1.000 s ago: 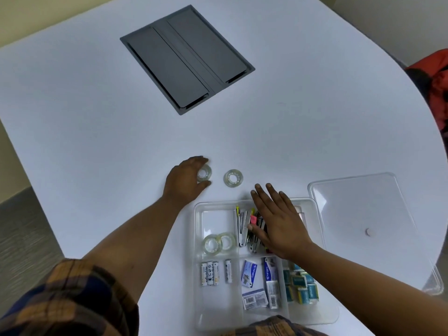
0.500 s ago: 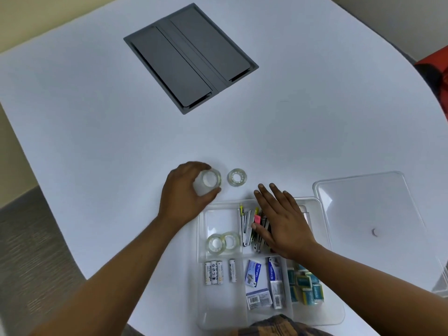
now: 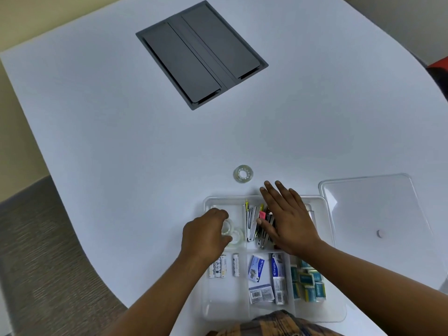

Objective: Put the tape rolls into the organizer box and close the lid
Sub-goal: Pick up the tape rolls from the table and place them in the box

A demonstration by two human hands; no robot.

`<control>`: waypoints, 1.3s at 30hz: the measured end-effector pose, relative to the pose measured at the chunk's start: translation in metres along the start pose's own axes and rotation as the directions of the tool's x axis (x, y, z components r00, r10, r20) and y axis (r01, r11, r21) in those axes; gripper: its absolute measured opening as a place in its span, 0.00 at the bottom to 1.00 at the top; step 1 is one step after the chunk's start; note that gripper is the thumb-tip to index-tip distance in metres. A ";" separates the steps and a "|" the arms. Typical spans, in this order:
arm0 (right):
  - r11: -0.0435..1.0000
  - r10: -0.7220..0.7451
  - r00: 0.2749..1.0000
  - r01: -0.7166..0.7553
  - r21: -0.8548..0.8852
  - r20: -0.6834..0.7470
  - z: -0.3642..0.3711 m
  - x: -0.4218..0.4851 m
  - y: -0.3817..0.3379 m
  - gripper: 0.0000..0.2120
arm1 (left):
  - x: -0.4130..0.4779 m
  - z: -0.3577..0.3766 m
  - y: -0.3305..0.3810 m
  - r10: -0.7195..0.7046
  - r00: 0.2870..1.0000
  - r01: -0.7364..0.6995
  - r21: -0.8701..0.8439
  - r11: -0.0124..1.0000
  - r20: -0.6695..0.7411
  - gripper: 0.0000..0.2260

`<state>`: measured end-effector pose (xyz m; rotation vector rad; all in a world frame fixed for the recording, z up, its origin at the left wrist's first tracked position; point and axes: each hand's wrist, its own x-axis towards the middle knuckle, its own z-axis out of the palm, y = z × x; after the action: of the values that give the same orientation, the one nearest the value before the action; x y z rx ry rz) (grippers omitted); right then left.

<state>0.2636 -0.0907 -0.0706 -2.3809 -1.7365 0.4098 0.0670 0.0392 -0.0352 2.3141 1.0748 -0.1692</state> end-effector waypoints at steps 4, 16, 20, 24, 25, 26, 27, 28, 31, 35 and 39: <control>1.000 0.001 1.000 -0.001 -0.004 -0.005 0.000 0.000 0.000 0.32 | 0.006 -0.001 0.007 -0.056 0.998 0.058 0.038 0.998 -0.042 0.21; 1.000 -0.008 0.999 0.008 0.004 -0.034 0.002 0.000 0.000 0.32 | 0.067 -0.032 0.034 0.074 0.977 -0.071 0.024 0.997 -0.199 0.12; 1.000 -0.006 1.000 0.006 0.011 -0.026 0.001 0.000 -0.001 0.32 | 0.102 -0.027 0.037 0.133 0.984 -0.122 0.096 0.988 -0.117 0.17; 1.000 -0.006 1.000 0.007 0.020 -0.014 0.000 0.000 0.000 0.31 | 0.129 -0.022 0.034 0.164 0.986 -0.158 0.141 0.977 -0.034 0.25; 1.000 -0.007 1.000 0.007 0.019 -0.012 0.000 0.000 0.001 0.31 | 0.134 -0.020 0.034 0.170 0.985 -0.166 0.161 0.973 -0.007 0.27; 1.000 -0.007 1.000 0.007 0.016 -0.011 0.000 0.000 0.001 0.31 | 0.138 -0.018 0.033 0.175 0.985 -0.174 0.178 0.968 0.014 0.28; 1.000 -0.006 1.000 0.006 0.014 -0.010 0.000 0.000 0.002 0.31 | 0.141 -0.017 0.033 0.181 0.983 -0.183 0.193 0.964 0.029 0.29; 1.000 -0.005 1.000 0.006 0.015 -0.012 0.001 0.000 0.002 0.31 | 0.144 -0.015 0.032 0.189 0.981 -0.193 0.207 0.959 0.040 0.28; 1.000 -0.007 1.000 0.008 0.022 -0.020 0.002 0.001 0.003 0.31 | 0.149 -0.014 0.033 0.228 0.972 -0.233 0.280 0.931 0.048 0.23; 0.999 -0.011 1.000 0.012 0.033 -0.026 0.002 0.000 0.003 0.31 | 0.146 -0.021 0.036 0.273 0.962 -0.259 0.296 0.920 -0.008 0.18; 0.999 -0.012 0.999 0.013 0.042 -0.031 0.003 0.000 0.003 0.31 | 0.124 -0.036 0.034 0.269 0.954 -0.255 0.110 0.961 -0.132 0.21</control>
<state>0.2659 -0.0916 -0.0743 -2.3337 -1.7119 0.4011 0.1708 0.1237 -0.0323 2.5587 0.8300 0.0570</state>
